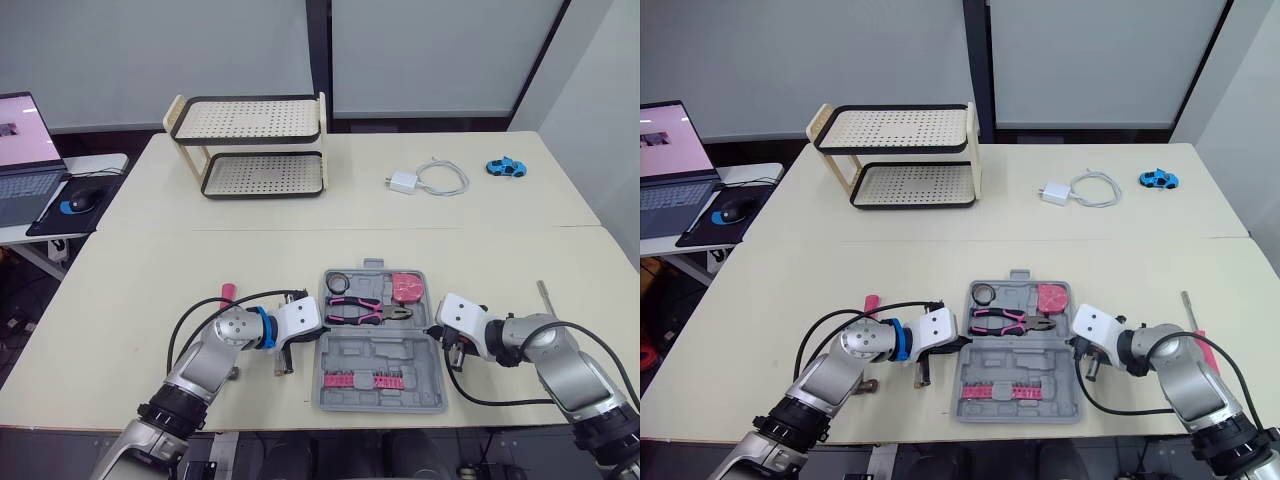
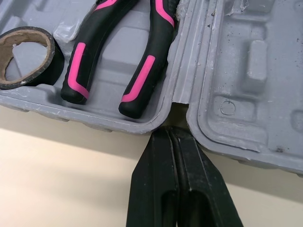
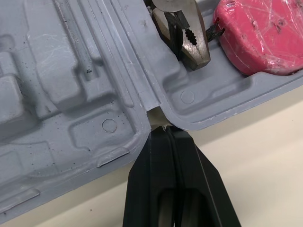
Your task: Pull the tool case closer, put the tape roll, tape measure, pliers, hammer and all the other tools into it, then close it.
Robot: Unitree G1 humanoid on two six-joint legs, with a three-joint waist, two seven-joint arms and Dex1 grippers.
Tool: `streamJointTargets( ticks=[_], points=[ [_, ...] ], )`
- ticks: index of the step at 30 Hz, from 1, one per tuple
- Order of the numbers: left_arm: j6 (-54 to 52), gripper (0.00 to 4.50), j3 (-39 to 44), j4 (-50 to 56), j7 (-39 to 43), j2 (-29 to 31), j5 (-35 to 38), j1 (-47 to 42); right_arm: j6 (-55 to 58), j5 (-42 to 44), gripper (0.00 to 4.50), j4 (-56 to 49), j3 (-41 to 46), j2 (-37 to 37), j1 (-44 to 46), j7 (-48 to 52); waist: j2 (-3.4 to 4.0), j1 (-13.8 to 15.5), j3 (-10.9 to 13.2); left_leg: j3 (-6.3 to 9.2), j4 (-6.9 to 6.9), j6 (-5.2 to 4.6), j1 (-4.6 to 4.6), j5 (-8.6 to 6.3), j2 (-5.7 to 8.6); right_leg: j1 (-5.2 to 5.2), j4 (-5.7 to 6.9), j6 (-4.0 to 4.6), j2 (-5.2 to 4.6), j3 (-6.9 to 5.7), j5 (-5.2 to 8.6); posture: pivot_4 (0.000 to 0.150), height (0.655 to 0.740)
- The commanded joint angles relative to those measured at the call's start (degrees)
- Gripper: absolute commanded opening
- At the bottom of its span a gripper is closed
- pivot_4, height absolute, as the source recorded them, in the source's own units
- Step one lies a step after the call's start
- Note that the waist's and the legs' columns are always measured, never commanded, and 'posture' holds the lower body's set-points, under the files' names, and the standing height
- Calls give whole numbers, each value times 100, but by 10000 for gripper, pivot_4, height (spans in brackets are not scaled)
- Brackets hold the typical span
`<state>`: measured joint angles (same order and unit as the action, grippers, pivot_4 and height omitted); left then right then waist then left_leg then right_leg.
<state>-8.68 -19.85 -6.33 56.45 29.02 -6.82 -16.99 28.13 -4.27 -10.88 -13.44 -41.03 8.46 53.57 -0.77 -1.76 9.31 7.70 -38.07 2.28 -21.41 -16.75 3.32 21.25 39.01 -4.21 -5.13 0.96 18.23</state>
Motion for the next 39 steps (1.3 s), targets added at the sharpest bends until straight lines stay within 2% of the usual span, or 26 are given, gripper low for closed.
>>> streamJointTargets(
  ticks=[1,16,25,29,33,39],
  points=[
    [-142,352,-24,409,82,-16,167,42,-67,218,0,-325,-11,-59,16,187,0,7,0,1,0,0,-1,0,0,0,0,0,0,0,0,1500,7400],
    [-646,352,626,909,474,710,847,127,-64,870,0,-1145,1363,-1122,-828,370,-1,13,2,4,-1,-5,-23,-3,0,15,-3,0,-3,-5,0,1500,7400],
    [-574,352,2273,1440,908,1755,2025,991,-725,1283,0,-1386,2982,-1474,-1756,487,0,10,4,2,1,-15,-20,-8,-4,11,-5,0,-3,-3,0,1500,7400],
    [-476,352,2792,1535,930,1961,2293,1539,-657,1550,0,-1394,3444,-1543,-1916,652,0,14,5,0,3,-16,-17,-9,-5,9,-7,0,-4,-1,0,1500,7400],
    [-474,352,2847,1743,968,1963,2439,1873,-701,1649,0,-1376,3441,-1612,-1952,802,0,17,5,-1,3,-17,-15,-10,-6,5,-7,0,-4,-2,0,1500,7400],
    [-334,352,2365,2017,961,1746,2396,2051,-669,1620,0,-1438,2849,-1562,-1852,809,0,24,5,-6,3,-17,-14,-10,-6,3,-7,0,-5,0,0,1500,7400]
  ],
)
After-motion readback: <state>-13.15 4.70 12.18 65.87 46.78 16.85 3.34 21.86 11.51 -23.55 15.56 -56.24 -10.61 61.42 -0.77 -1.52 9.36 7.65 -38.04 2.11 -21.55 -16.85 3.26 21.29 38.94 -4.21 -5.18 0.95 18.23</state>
